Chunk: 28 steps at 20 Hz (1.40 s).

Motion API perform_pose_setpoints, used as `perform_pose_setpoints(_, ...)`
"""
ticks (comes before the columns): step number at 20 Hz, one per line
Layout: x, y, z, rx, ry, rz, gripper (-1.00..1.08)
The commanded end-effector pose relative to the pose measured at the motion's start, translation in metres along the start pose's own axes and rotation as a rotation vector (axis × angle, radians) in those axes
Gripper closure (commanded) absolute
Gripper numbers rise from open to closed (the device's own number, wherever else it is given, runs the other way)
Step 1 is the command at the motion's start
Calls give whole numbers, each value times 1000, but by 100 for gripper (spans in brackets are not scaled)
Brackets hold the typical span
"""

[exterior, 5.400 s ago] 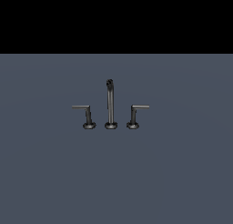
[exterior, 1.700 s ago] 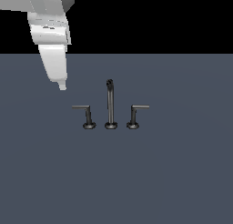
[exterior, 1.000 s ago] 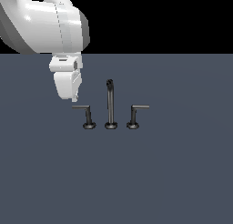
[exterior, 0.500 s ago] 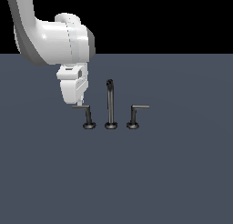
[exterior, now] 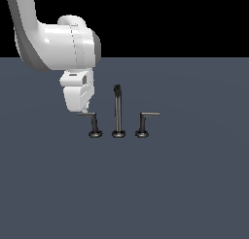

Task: Turn on the faucet by rotating a designated handle.

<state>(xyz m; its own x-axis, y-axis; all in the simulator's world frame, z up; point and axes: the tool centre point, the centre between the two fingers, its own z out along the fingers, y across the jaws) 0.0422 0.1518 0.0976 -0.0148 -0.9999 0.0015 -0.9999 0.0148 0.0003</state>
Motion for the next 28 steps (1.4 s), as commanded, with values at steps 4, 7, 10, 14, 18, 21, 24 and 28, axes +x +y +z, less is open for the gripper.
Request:
perform_pose_setpoints(4, -9, 18, 0, 0, -1, -1, 108)
perform_pose_setpoints(7, -15, 28, 0, 0, -1, -1, 108)
perform_pose_setpoints(10, -10, 23, 0, 9, -3, 9, 108)
perform_pose_setpoints(14, -8, 35, 0, 7, -3, 7, 108)
perform_pose_setpoints(18, -6, 48, 0, 5, -2, 5, 108)
perform_pose_setpoints(21, -5, 58, 0, 3, -2, 3, 108)
perform_pose_setpoints(24, -3, 68, -1, 2, -2, 2, 108)
perform_pose_setpoints(28, -4, 68, 0, 8, -6, 2, 108)
